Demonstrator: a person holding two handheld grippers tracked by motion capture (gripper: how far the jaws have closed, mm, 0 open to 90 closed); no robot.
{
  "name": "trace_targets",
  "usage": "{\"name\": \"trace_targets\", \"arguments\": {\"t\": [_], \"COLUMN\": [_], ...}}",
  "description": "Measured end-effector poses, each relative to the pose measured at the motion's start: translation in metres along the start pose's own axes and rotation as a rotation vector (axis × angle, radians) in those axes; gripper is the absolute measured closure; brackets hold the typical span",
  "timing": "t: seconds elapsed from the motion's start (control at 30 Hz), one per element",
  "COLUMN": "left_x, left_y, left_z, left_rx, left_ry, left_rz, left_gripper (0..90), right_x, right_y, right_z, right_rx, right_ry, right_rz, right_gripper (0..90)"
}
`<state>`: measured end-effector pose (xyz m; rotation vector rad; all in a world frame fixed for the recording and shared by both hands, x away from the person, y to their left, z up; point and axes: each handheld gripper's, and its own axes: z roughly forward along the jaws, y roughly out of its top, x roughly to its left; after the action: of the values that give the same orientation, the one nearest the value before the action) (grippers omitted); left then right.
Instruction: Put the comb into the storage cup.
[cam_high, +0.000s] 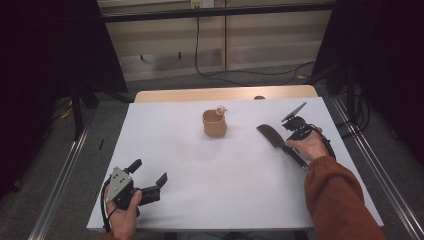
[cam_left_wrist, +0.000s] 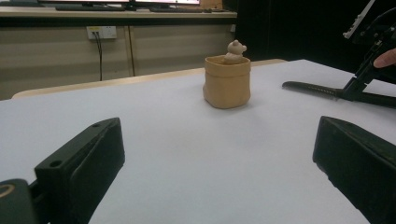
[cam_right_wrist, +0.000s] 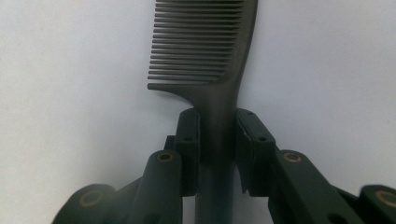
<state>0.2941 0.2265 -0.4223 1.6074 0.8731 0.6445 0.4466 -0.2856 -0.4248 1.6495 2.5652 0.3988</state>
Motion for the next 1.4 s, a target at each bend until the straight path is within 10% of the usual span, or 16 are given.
{"name": "trace_targets", "arguments": {"t": [0.47,1.4], "left_x": [0.000,0.000], "left_y": [0.000,0.000], "left_z": [0.000,0.000], "left_rx": [0.000,-0.006], "left_ry": [0.001,0.000], "left_rz": [-0.003,-0.004], "left_gripper": [2.3,2.3], "right_x": [-0.002,-0.006], "right_y": [-0.002,-0.020], "right_z": [-0.003,-0.030], "right_rx": [-0.016,-0.245], "right_ry": [0.018,0.054], "right_rz": [0.013,0.013], "right_gripper": [72.8,72.8]}}
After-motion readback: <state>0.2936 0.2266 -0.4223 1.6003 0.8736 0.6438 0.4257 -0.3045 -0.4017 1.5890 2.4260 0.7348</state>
